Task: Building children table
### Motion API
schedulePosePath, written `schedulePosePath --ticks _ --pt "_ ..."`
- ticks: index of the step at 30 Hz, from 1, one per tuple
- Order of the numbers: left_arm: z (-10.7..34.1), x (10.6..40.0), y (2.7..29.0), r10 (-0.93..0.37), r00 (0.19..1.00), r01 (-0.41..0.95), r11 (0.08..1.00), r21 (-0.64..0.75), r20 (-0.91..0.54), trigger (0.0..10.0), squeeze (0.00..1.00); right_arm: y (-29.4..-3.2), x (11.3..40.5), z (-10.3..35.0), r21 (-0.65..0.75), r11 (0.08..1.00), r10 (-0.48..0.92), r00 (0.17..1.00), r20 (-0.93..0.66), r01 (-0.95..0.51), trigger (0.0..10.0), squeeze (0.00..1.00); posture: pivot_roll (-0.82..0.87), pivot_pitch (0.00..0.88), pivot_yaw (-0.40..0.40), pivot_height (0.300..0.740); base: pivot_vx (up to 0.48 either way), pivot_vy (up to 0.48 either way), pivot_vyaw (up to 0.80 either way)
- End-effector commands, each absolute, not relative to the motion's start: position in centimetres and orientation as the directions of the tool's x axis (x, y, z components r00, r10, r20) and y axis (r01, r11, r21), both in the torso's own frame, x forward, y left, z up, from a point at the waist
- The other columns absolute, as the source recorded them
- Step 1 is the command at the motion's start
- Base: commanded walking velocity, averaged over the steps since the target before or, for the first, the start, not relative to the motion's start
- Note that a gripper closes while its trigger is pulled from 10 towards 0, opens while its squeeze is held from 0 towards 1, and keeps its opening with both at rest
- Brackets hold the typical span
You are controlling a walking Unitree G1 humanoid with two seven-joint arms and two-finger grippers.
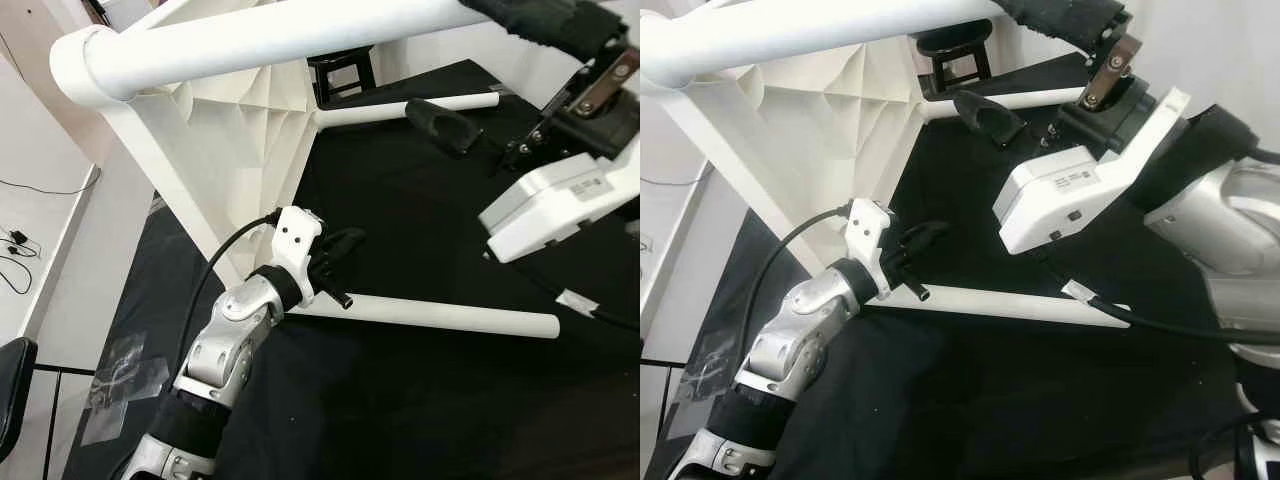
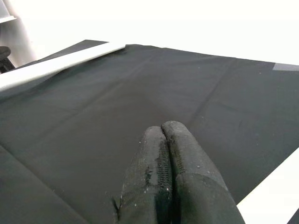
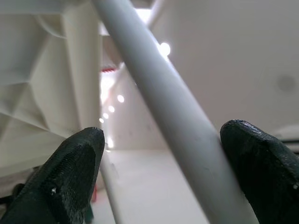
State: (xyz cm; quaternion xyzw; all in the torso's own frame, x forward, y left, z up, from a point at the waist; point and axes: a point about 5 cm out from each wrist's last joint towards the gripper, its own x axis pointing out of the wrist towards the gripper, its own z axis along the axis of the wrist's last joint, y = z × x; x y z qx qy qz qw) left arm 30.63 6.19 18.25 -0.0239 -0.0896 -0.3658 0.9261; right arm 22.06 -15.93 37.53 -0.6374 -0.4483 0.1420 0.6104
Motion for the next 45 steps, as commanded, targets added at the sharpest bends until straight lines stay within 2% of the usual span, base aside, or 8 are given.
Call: schedulePosePath --ticks 1,4,6,13,19,24,33,45 --pt "17.4 30.6 6.9 -0.648 0.745 0.654 0.756 0.014 0.158 10.0 0.0 -16.3 22.1 37.8 -0.888 0.205 0.714 0.558 0.423 0.411 10.0 0.0 -0.19 0.076 0.165 0.74 0.0 0.0 0.0" --pt "17.4 30.6 6.9 -0.646 0.746 0.653 0.757 0.013 0.159 10.0 0.0 -16.4 22.2 37.7 -0.886 0.233 0.705 0.557 0.438 0.402 10.0 0.0 -0.19 0.076 0.165 0.74 0.0 0.0 0.0" --pt "17.5 30.6 7.0 -0.626 0.762 0.635 0.772 -0.003 0.163 10.0 0.0 -15.3 22.3 36.7 -0.871 0.428 0.709 0.507 0.49 0.243 10.0 0.0 -0.18 0.09 0.153 0.74 0.0 0.0 0.0" --pt "17.4 30.7 7.5 -0.588 0.797 0.596 0.802 -0.027 0.139 10.0 0.0 -12.8 21.4 35.0 -0.774 0.62 0.753 0.374 0.541 -0.13 10.0 0.0 -0.17 0.103 0.153 0.74 0.0 0.0 0.0" --pt "17.4 30.7 7.6 -0.564 0.816 0.571 0.821 -0.025 0.13 10.0 0.0 -12.6 21.2 35.0 -0.749 0.617 0.776 0.351 0.524 -0.244 10.0 0.0 -0.16 0.11 0.152 0.74 0.0 0.0 0.0" --pt "17.2 30.5 7.7 -0.549 0.829 0.554 0.833 -0.018 0.109 10.0 0.0 -12.5 22.2 31.2 -0.78 0.495 0.839 0.443 0.315 -0.383 10.0 0.0 -0.15 0.117 0.148 0.74 0.0 0.0 0.0" --pt "17.1 30.1 8.0 -0.522 0.848 0.526 0.85 -0.027 0.096 10.0 0.0 -14.5 25.5 25.5 -0.589 0.682 0.676 0.681 0.283 -0.433 10.0 0.0 -0.13 0.134 0.121 0.74 0.0 0.0 0.0" --pt "16.9 29.5 7.9 -0.51 0.855 0.515 0.856 -0.039 0.093 10.0 0.0 -14.6 26.0 24.7 -0.626 0.66 0.657 0.722 0.215 -0.415 10.0 0.0 -0.13 0.154 0.096 0.74 -0.238 0.0 0.0"
